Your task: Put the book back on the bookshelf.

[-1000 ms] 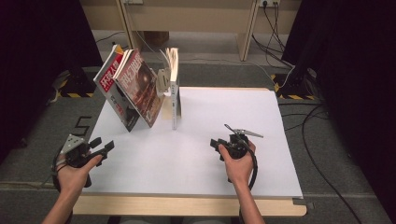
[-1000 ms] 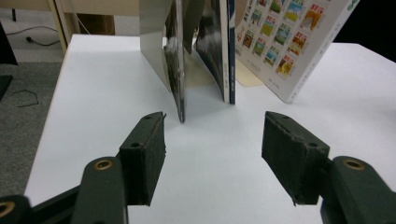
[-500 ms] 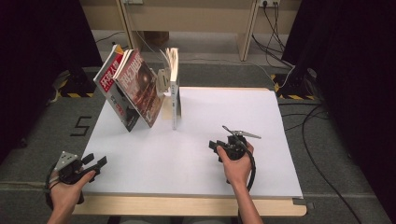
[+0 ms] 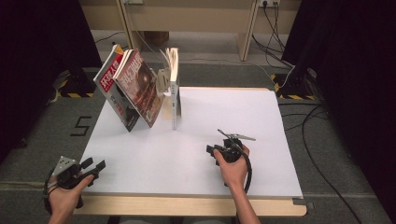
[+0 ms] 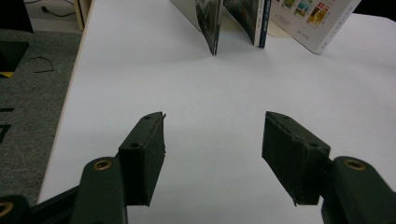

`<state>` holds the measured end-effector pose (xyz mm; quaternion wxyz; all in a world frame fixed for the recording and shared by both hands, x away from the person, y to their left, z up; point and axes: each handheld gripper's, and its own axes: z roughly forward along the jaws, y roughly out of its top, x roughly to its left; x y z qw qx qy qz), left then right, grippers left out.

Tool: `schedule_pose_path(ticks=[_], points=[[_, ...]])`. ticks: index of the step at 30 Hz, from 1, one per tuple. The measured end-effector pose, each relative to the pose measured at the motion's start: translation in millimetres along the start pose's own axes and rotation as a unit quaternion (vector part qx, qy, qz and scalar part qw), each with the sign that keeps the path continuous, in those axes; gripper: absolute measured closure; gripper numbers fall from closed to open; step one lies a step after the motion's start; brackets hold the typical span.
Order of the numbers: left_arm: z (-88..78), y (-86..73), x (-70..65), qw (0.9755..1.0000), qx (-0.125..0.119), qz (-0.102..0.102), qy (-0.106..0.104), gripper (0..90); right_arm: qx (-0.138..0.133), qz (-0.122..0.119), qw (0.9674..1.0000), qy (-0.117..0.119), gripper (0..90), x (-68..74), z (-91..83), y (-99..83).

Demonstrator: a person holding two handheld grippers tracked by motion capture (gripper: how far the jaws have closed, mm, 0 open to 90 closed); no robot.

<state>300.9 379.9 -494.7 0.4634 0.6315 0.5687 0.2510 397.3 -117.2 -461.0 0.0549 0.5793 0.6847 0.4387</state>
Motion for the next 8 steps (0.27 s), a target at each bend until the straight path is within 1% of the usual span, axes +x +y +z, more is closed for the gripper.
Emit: schedule_pose_path(ticks=[1, 2, 4, 5, 7, 8], points=[[0.6, -0.7, -0.4, 1.0, 0.0, 0.003, -0.001, 38.2, 0.006, 0.0, 1.0, -0.002, 59.8, 0.2, 0.7, -0.8], [1.1, -0.8, -0.8, 1.0, -0.001, 0.005, -0.003, 38.2, 0.005, -0.006, 0.9999, -0.007, 59.6, -0.3, 1.9, -1.4], [1.7, -0.4, -1.8, 1.0, -0.005, 0.004, -0.005, 38.1, 0.007, -0.008, 0.9999, -0.012, 59.3, -0.9, 2.9, -1.8], [2.2, -0.3, -1.9, 1.0, -0.007, 0.003, -0.006, 38.0, 0.008, -0.012, 0.9998, -0.014, 59.0, -2.1, 3.2, -1.4], [3.2, -0.6, -1.8, 0.9999, -0.009, -0.004, -0.01, 37.7, 0.007, -0.011, 0.9997, -0.02, 58.6, -2.8, 3.1, -0.9], [3.2, -0.6, -1.8, 0.9999, -0.009, -0.004, -0.01, 37.9, 0.004, -0.015, 0.9996, -0.023, 58.4, -4.1, 3.5, -0.9]])
